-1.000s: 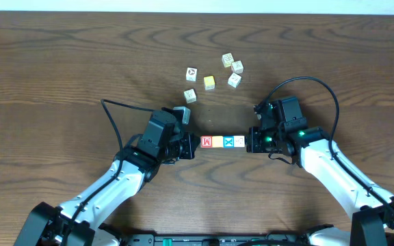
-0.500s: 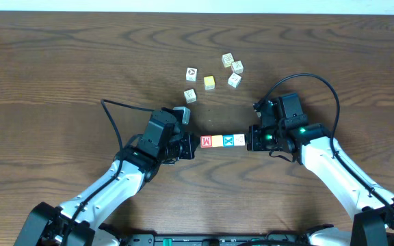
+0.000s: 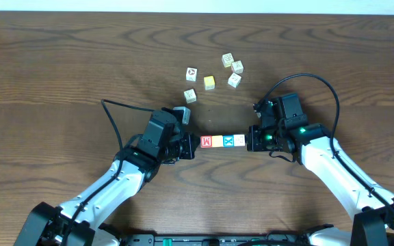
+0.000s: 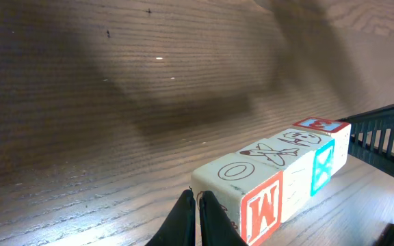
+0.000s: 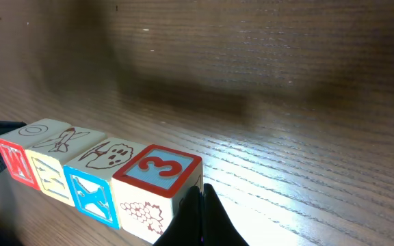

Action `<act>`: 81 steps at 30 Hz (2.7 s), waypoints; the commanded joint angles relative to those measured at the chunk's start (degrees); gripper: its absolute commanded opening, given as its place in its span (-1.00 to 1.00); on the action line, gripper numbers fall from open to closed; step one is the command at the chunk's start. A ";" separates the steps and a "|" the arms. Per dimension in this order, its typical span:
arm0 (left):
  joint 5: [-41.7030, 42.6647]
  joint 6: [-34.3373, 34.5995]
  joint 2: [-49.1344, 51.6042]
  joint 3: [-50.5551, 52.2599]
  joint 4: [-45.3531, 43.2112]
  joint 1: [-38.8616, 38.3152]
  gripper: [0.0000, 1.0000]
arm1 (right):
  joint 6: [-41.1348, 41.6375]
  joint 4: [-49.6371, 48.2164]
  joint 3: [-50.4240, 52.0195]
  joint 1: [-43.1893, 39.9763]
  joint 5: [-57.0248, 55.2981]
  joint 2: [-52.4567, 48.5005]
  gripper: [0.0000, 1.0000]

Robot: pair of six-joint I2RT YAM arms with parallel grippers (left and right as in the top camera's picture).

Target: Lift 4 blocks

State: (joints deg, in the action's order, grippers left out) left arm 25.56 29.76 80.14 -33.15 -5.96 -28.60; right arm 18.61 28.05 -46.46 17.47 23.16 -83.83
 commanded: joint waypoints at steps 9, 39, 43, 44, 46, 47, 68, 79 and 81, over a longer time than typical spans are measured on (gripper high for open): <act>9.38 -0.33 -1.29 -3.43 -1.62 -2.12 -0.86 | -0.70 -0.96 -2.58 1.75 14.86 0.81 -0.97; 9.38 -0.33 -1.29 -4.39 -1.64 -2.12 -0.86 | -0.68 -0.81 -2.64 1.73 14.86 2.99 -0.97; 9.38 -0.33 -1.29 -4.39 -1.64 -2.12 -0.85 | -0.68 -0.81 -2.64 1.73 14.86 2.99 -0.97; 9.38 -0.33 -1.29 -4.39 -1.66 -2.12 -0.86 | -0.70 -0.81 -2.64 1.73 14.86 2.99 -0.97; 9.38 -0.31 -1.29 -4.39 -1.66 -2.05 -0.86 | -0.70 -0.79 -2.64 1.73 14.84 2.99 -0.98; 9.38 -0.31 -1.29 -4.39 -1.66 -2.05 -0.86 | -0.70 -0.81 -2.64 1.73 14.84 2.99 -0.97; 9.38 -0.33 -2.40 -5.05 -1.64 -2.08 -0.86 | -0.70 -0.81 -2.67 1.73 14.86 2.99 -0.97; 9.35 -0.33 -2.40 -5.11 -1.62 -2.08 -0.86 | -0.66 -0.70 -2.86 1.73 14.91 3.02 -0.97; 9.38 -0.33 -2.40 -5.11 -1.62 -2.08 -0.86 | -0.70 0.07 -3.45 1.73 14.86 3.02 -0.97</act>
State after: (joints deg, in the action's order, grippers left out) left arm 25.15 29.78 78.85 -34.50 -5.78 -28.60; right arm 18.61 28.67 -46.94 17.45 22.11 -81.93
